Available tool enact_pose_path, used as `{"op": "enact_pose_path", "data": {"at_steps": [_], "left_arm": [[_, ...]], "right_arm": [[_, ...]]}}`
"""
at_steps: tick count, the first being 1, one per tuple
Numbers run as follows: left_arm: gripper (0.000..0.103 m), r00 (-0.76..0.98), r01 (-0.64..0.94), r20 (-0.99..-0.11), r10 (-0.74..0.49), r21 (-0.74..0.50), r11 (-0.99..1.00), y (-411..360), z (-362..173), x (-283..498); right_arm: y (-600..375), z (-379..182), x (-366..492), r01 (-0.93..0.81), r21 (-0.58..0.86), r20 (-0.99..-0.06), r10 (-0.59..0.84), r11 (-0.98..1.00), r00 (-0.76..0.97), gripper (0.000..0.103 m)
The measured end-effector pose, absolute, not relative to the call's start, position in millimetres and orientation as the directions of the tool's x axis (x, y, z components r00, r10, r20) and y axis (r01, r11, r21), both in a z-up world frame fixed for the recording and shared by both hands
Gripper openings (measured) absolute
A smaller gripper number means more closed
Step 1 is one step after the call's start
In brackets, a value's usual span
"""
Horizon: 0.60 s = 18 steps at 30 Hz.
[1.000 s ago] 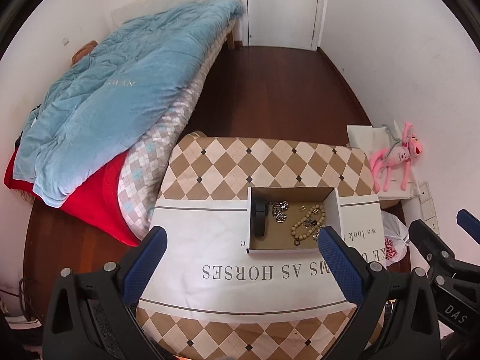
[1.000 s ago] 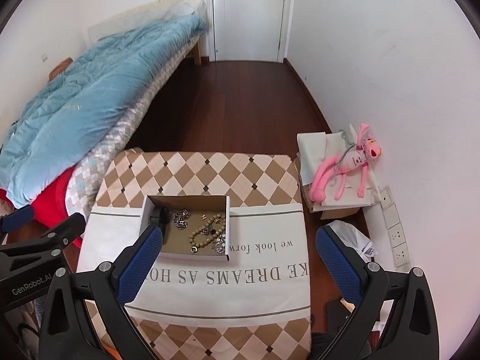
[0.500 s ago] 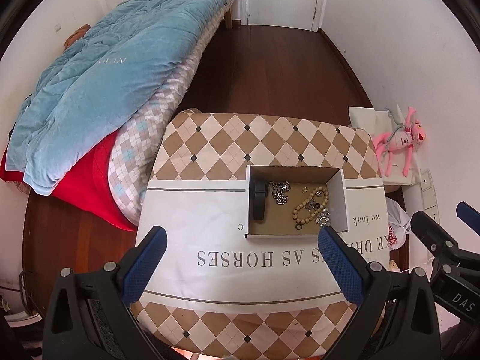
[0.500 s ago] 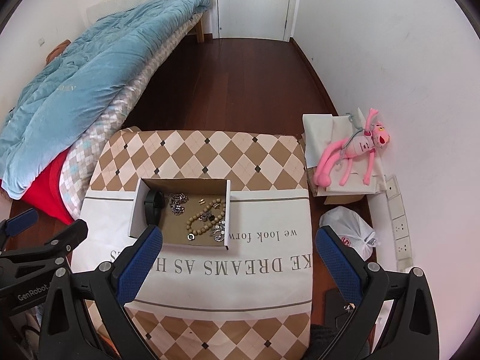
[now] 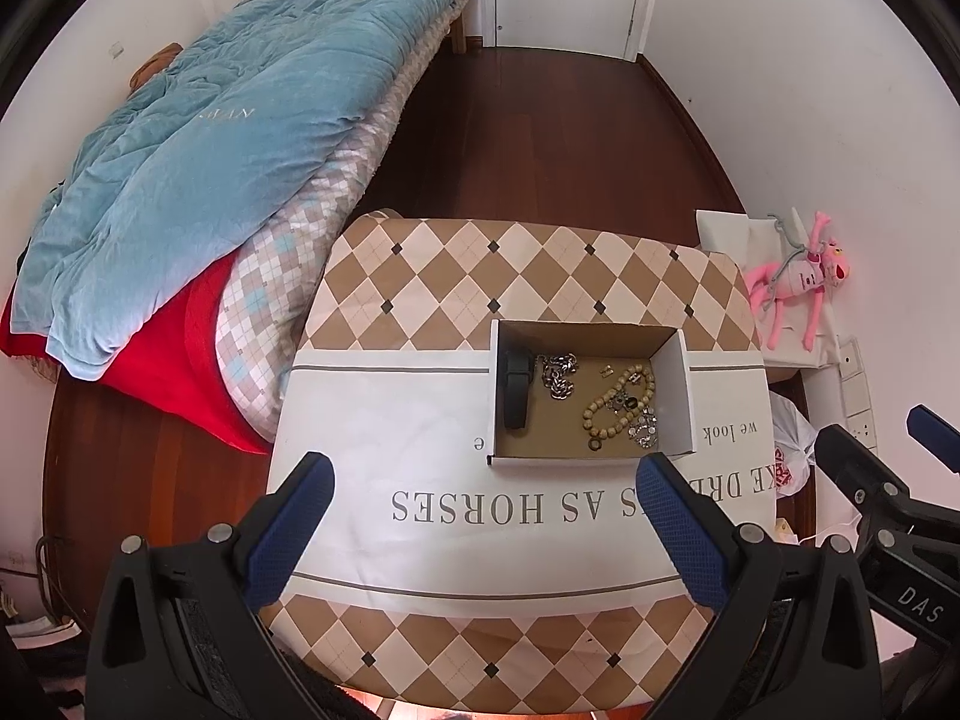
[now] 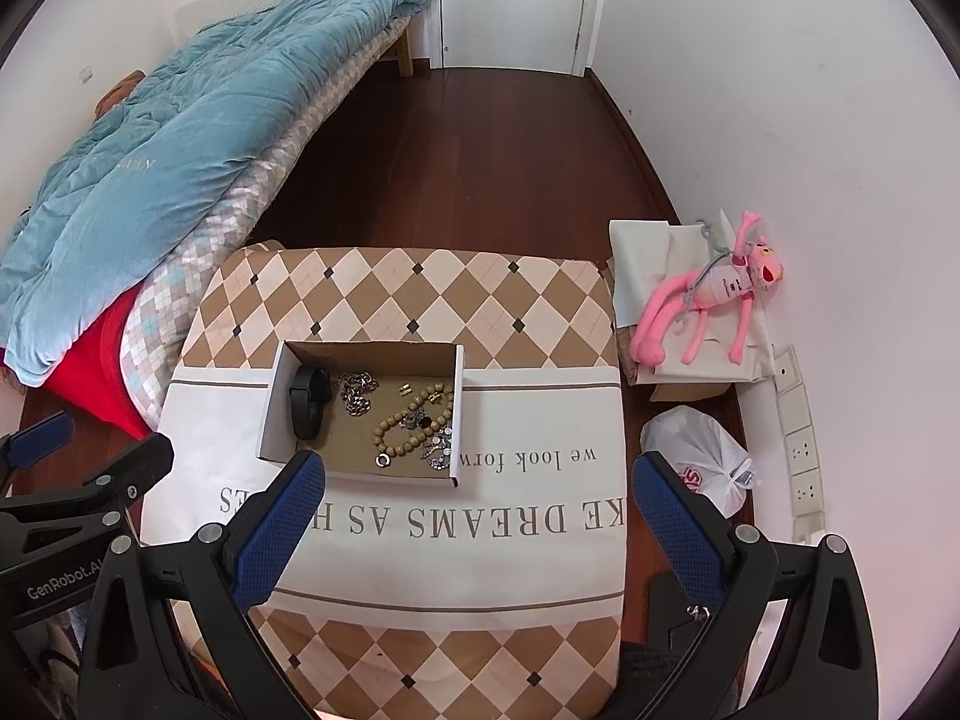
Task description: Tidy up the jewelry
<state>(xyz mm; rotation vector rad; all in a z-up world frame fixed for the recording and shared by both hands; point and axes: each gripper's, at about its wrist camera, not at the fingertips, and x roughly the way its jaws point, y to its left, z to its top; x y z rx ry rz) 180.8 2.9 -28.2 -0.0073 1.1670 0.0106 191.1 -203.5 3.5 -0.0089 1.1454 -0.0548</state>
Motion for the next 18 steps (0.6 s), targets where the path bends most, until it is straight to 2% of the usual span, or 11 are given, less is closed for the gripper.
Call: {"op": "enact_pose_path", "data": {"at_steps": [18], "left_arm": [[0.103,0.388,-0.032,-0.921,0.031,0.020,0.999,7.5,-29.5,175.3]], "right_arm": [[-198.4,0.4,185.4,0.031,-0.037,-0.913,-0.046,0.999,0.405,0.103]]}}
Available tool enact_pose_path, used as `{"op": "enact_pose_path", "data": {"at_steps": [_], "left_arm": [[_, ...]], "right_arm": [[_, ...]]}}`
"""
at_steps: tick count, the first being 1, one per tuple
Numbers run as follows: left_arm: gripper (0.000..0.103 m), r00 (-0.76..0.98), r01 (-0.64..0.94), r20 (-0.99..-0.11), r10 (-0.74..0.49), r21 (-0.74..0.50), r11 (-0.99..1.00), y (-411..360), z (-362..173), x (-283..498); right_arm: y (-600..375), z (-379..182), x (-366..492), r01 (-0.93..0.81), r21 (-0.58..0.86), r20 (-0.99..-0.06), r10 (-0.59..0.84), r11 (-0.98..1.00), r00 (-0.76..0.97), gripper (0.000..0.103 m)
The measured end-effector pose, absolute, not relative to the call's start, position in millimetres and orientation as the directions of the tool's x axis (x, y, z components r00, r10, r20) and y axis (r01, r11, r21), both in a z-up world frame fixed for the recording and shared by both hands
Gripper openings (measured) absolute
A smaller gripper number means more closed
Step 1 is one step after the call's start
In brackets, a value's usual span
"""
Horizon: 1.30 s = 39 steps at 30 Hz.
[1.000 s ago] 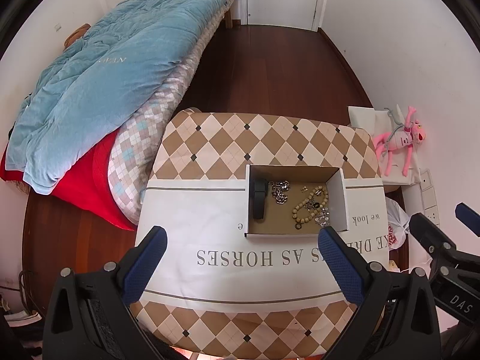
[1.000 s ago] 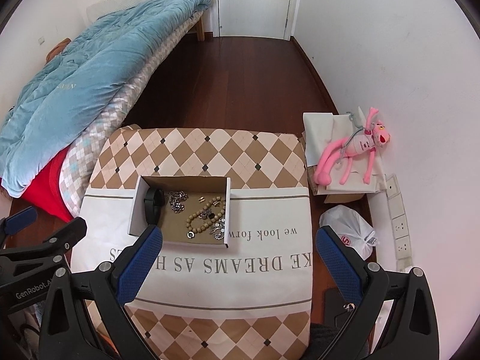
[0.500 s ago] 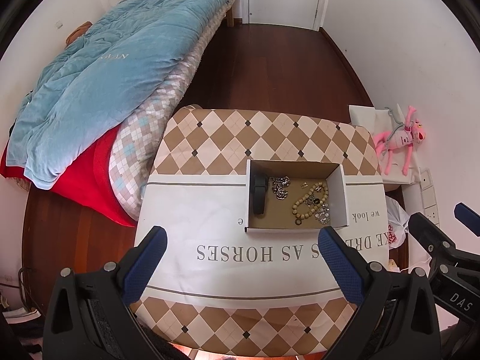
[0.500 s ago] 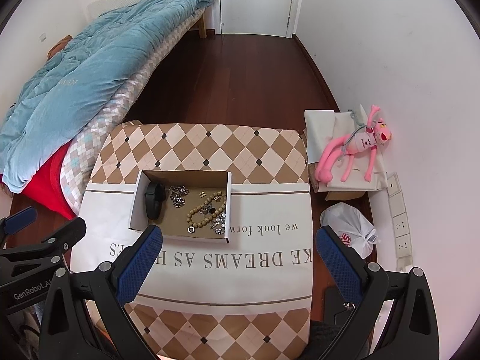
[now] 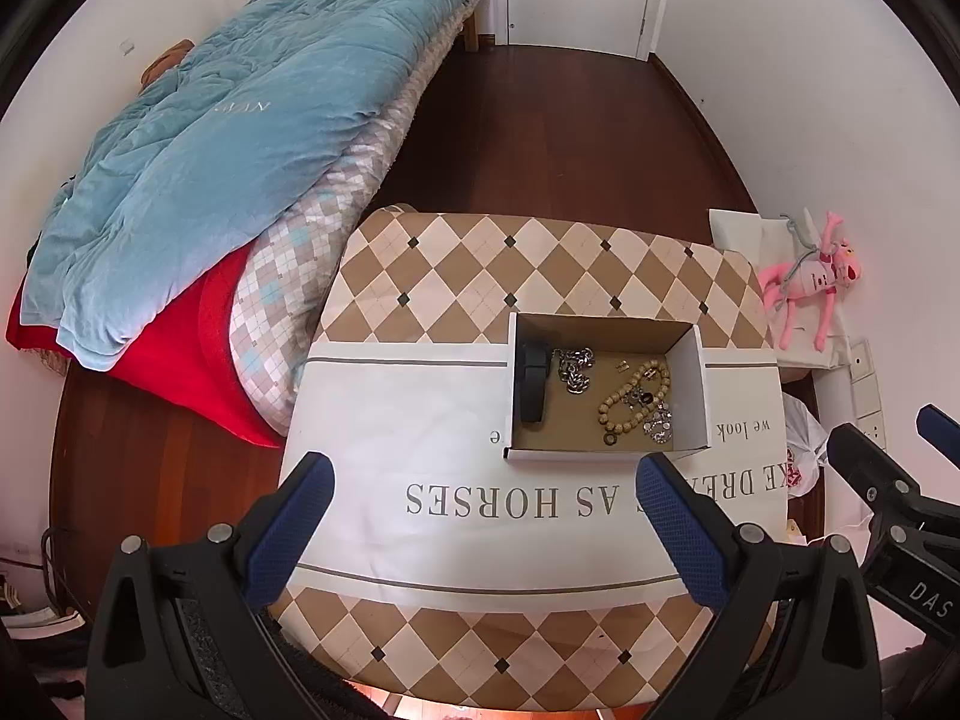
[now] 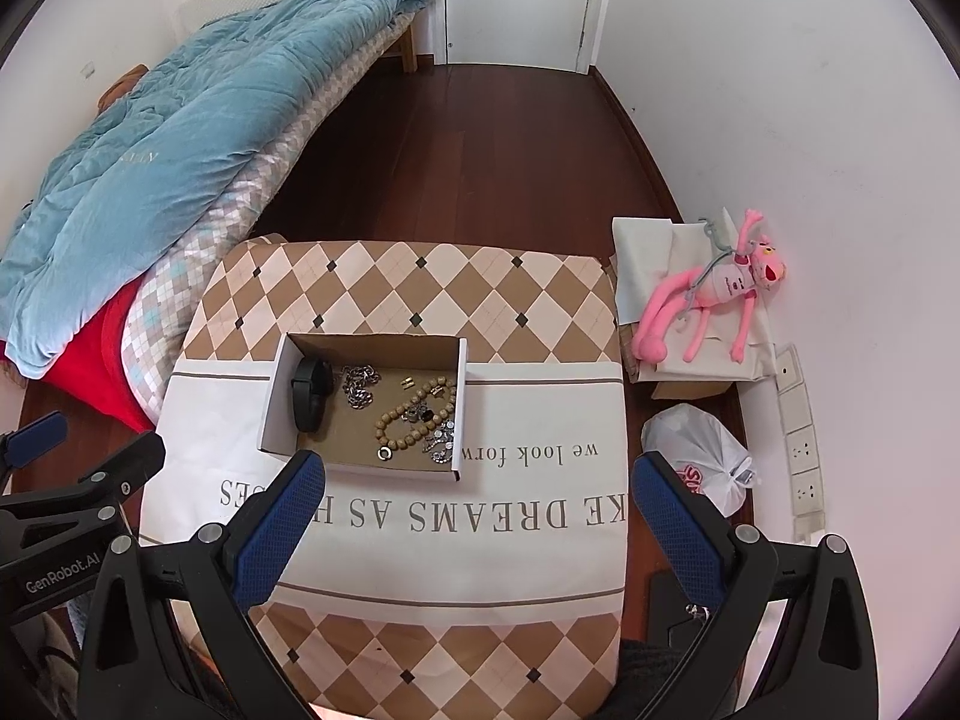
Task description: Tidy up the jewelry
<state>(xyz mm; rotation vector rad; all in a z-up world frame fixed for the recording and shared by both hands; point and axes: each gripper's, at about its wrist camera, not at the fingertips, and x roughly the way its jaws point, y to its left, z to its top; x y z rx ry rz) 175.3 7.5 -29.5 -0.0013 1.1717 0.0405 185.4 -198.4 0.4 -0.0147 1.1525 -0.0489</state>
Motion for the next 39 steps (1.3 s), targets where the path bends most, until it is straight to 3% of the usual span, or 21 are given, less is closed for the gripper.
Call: {"op": "enact_pose_path", "data": {"at_steps": [39], "left_arm": [[0.103,0.390,-0.034,-0.921,0.026,0.014,0.999,9.3,-24.1,173.1]], "right_arm": [[-197.2,-1.8,182.2,0.022,-0.041,-0.916,-0.046,0.999,0.398,0.103]]}}
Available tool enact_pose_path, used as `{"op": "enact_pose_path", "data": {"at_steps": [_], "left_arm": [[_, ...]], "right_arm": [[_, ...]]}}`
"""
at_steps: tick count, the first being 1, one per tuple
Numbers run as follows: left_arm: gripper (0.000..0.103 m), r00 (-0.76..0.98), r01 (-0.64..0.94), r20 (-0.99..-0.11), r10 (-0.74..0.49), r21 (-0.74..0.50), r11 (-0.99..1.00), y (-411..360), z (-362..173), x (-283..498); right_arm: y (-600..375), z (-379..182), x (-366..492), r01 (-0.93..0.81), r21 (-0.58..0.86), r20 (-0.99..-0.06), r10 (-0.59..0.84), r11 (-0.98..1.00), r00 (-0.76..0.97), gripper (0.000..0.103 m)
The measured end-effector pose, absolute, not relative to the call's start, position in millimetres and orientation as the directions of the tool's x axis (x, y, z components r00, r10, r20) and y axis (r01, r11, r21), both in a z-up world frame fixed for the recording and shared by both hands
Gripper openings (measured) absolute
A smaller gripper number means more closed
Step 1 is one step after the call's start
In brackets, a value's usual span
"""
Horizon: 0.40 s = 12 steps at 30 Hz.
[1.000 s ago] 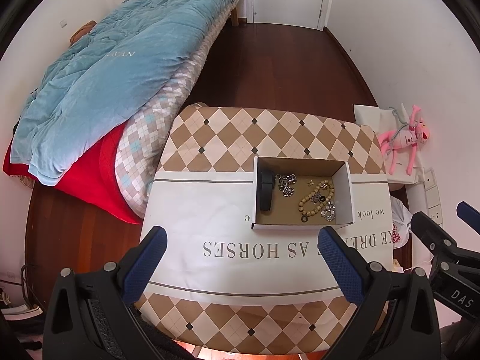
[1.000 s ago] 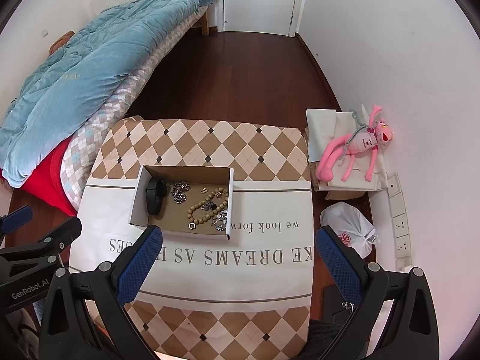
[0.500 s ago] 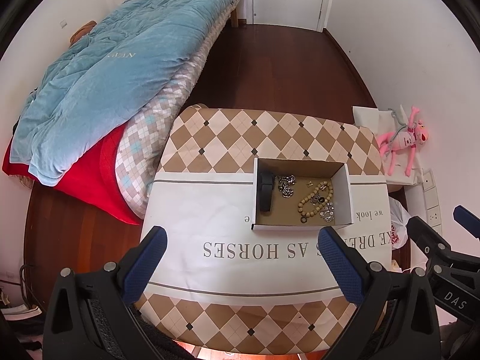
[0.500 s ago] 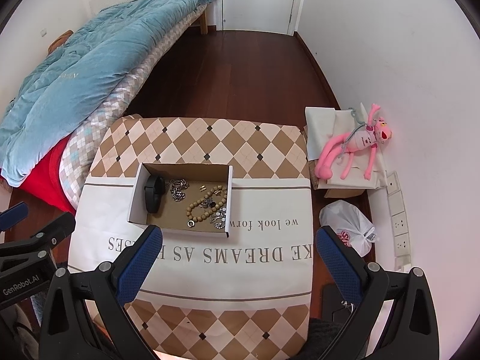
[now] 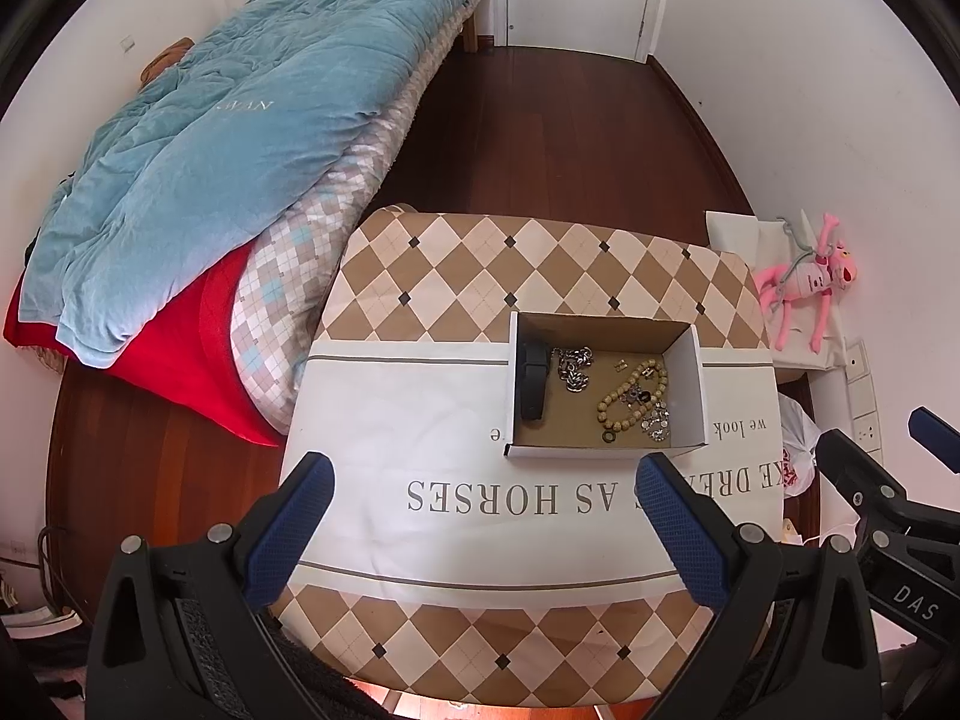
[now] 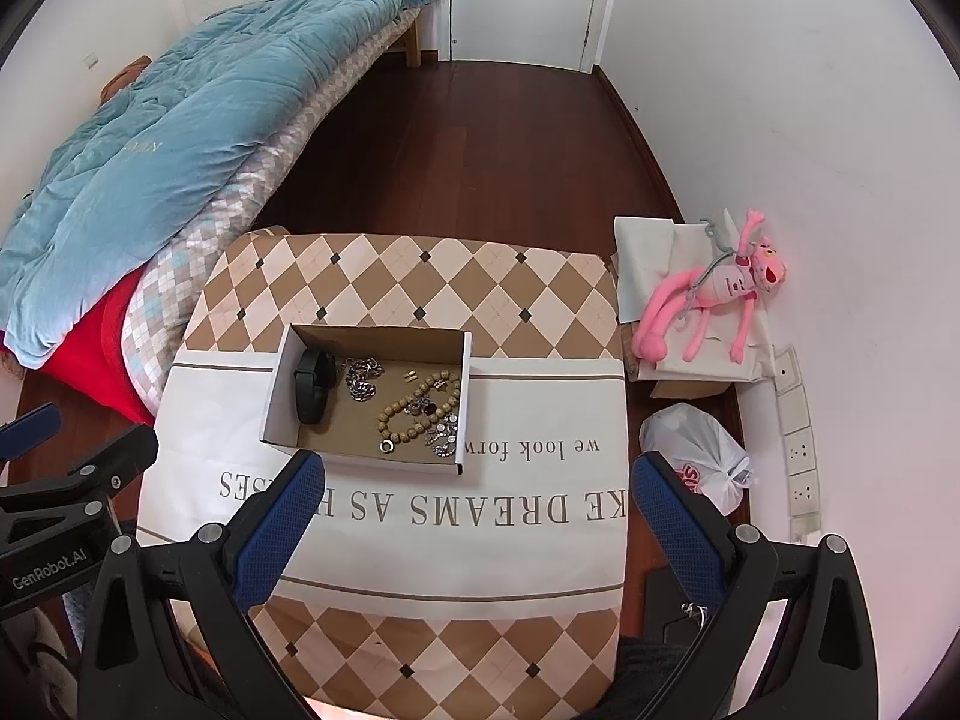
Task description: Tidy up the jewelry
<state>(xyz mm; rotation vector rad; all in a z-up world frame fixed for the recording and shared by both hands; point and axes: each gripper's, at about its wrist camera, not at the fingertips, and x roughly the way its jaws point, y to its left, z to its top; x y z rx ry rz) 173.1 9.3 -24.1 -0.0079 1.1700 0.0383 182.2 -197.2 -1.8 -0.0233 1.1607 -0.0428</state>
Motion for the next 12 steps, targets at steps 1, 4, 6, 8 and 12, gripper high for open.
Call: {"op": "enact_pose_path", "data": {"at_steps": [1,4,6,8,12], "left_arm": [[0.103,0.389,-0.034,-0.921,0.025,0.013,0.999,9.4,-24.2,173.2],[0.103,0.389,-0.034,-0.921,0.025,0.013,0.999,9.4,-24.1,173.0],[0.103,0.388,-0.035,-0.921,0.025,0.013,0.999,9.5,-24.0,173.0],[0.103,0.388,-0.038,-0.921,0.023,0.009,0.999,10.1,-24.2,172.6],[0.103,0.397,-0.045,-0.917,0.026,0.008,0.999,12.2,-23.3,168.5]], "right_arm": [[-196.8,-1.9,181.2,0.021,-0.041,-0.916,-0.046,0.999,0.398,0.103],[-196.3,-1.3,181.2,0.020,-0.041,-0.916,-0.045,0.999,0.398,0.103],[-196.0,-1.1,180.7,0.020,-0.043,-0.916,-0.047,0.999,0.399,0.103],[-196.5,-1.0,181.9,0.020,-0.041,-0.916,-0.046,0.999,0.398,0.103],[-196.1,-1.0,181.1,0.021,-0.041,-0.916,-0.046,0.999,0.399,0.103]]}}
